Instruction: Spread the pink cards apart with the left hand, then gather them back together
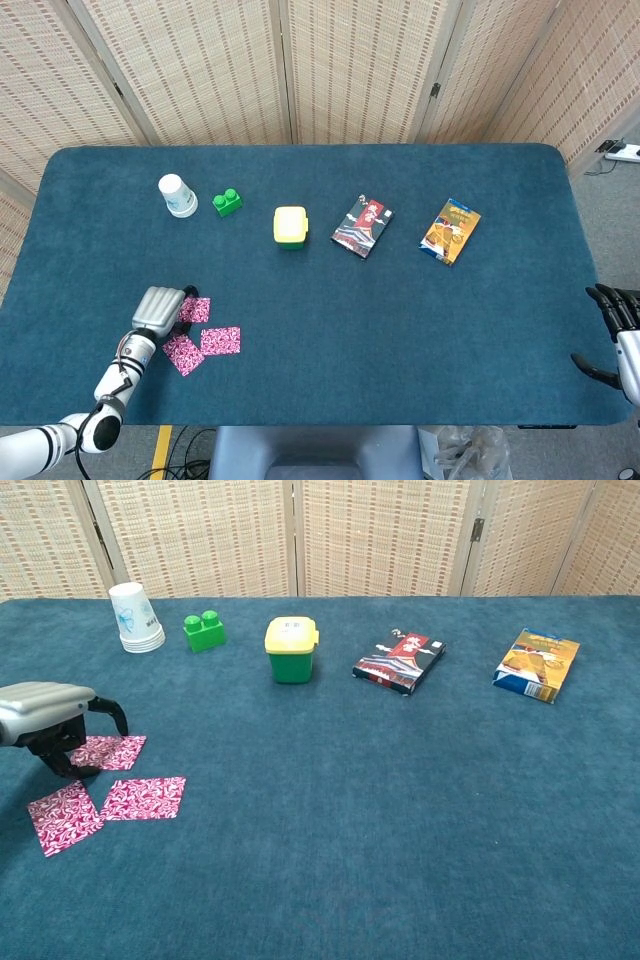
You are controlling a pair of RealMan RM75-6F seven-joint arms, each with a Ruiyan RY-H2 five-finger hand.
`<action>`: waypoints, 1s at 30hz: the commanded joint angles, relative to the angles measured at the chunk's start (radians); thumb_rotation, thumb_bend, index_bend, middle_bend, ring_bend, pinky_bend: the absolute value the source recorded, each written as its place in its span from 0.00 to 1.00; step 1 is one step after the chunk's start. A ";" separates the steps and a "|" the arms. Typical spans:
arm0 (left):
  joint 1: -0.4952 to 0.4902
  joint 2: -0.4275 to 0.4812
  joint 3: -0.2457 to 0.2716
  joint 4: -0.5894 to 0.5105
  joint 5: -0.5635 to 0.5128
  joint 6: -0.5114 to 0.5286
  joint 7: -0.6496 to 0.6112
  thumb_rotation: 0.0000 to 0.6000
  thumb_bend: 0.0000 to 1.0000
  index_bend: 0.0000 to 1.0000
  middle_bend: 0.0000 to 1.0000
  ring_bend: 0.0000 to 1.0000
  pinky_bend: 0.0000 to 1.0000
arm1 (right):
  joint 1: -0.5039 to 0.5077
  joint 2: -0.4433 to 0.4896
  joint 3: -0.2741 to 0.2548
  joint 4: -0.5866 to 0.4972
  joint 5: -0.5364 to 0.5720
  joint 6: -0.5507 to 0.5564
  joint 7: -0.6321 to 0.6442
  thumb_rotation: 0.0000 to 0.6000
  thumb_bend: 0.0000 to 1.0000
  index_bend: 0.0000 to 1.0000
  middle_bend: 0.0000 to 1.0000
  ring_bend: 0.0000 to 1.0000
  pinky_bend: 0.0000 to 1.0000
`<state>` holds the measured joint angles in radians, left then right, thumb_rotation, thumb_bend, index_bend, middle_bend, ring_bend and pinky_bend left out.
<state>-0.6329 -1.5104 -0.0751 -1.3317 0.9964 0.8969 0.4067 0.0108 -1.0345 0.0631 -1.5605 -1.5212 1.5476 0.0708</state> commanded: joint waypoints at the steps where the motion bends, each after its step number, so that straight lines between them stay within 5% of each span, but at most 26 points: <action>1: 0.000 -0.002 0.000 0.003 0.001 -0.001 -0.002 1.00 0.32 0.34 1.00 0.98 1.00 | 0.001 0.000 0.000 0.000 0.000 -0.001 -0.001 1.00 0.18 0.11 0.15 0.11 0.18; 13: 0.007 -0.007 0.000 0.015 0.018 0.006 -0.019 1.00 0.32 0.44 1.00 0.98 1.00 | 0.003 0.000 0.001 -0.004 0.002 -0.004 -0.007 1.00 0.18 0.11 0.15 0.11 0.18; 30: 0.014 0.070 -0.016 -0.136 0.011 0.055 0.013 1.00 0.32 0.44 1.00 0.98 1.00 | 0.011 -0.008 0.002 0.020 0.004 -0.017 0.016 1.00 0.18 0.11 0.15 0.11 0.18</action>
<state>-0.6202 -1.4502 -0.0909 -1.4551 1.0065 0.9466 0.4167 0.0216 -1.0421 0.0650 -1.5409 -1.5173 1.5313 0.0870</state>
